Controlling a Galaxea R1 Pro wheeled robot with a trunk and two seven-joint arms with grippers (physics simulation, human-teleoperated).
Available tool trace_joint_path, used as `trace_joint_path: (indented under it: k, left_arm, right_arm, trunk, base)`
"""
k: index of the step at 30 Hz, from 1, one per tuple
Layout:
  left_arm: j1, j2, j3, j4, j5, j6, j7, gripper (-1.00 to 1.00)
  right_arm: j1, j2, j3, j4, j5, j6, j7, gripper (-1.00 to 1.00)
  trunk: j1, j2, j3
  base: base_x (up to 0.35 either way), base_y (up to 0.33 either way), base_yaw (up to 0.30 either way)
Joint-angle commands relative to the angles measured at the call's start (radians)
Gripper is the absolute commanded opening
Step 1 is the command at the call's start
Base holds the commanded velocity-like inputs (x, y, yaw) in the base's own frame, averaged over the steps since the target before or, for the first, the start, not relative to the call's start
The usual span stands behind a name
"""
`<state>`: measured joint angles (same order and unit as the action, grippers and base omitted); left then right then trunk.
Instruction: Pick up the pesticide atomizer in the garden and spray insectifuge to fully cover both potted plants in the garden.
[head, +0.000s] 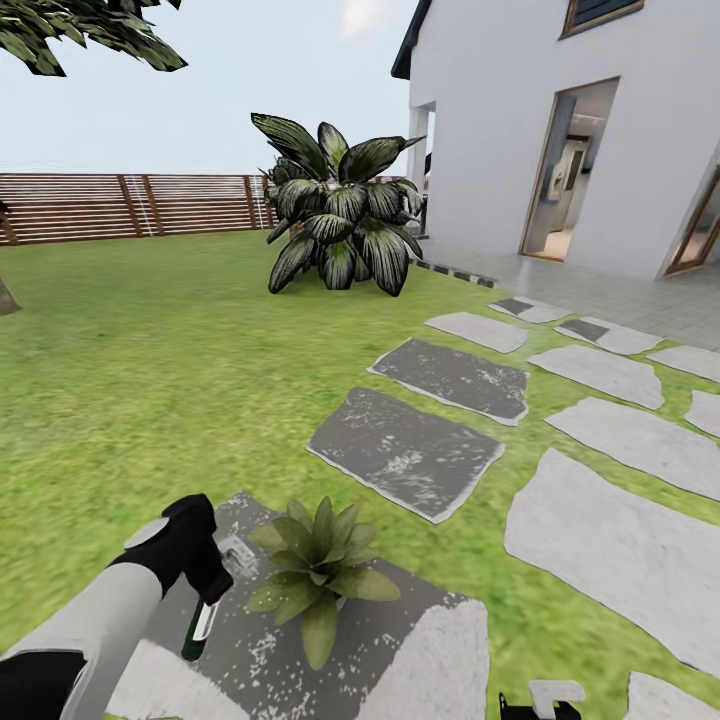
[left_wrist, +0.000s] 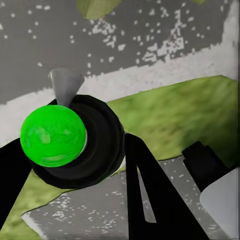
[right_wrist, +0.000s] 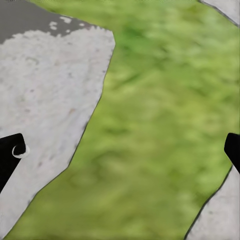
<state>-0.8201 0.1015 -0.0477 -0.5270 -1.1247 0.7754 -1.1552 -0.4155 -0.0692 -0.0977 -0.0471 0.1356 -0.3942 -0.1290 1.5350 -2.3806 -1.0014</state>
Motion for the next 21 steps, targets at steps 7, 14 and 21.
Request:
trace_joint_path:
  k: [7, 14, 21]
  left_arm:
    - [0.007, 0.033, -0.011, -0.040, -0.003, 0.007, -0.030, -1.00]
    - [0.012, 0.023, -0.012, -0.042, -0.003, 0.008, -0.031, -1.00]
    - [0.012, 0.020, -0.011, -0.042, -0.003, 0.008, -0.031, -1.00]
  right_arm:
    - [-0.001, 0.001, -0.008, 0.000, 0.010, -0.003, -0.003, 1.00]
    - [-0.001, -0.015, -0.007, 0.002, 0.012, -0.003, -0.002, 1.00]
    - [-0.001, -0.022, -0.007, 0.003, 0.012, -0.003, -0.003, 1.00]
  trunk:
    - [0.000, 0.000, -0.001]
    - [0.000, 0.000, -0.001]
    - [0.000, 0.000, -0.001]
  base:
    - [0.000, 0.000, 0.168]
    - [0.000, -0.138, 0.043]
    - [-0.002, -0.269, 0.001]
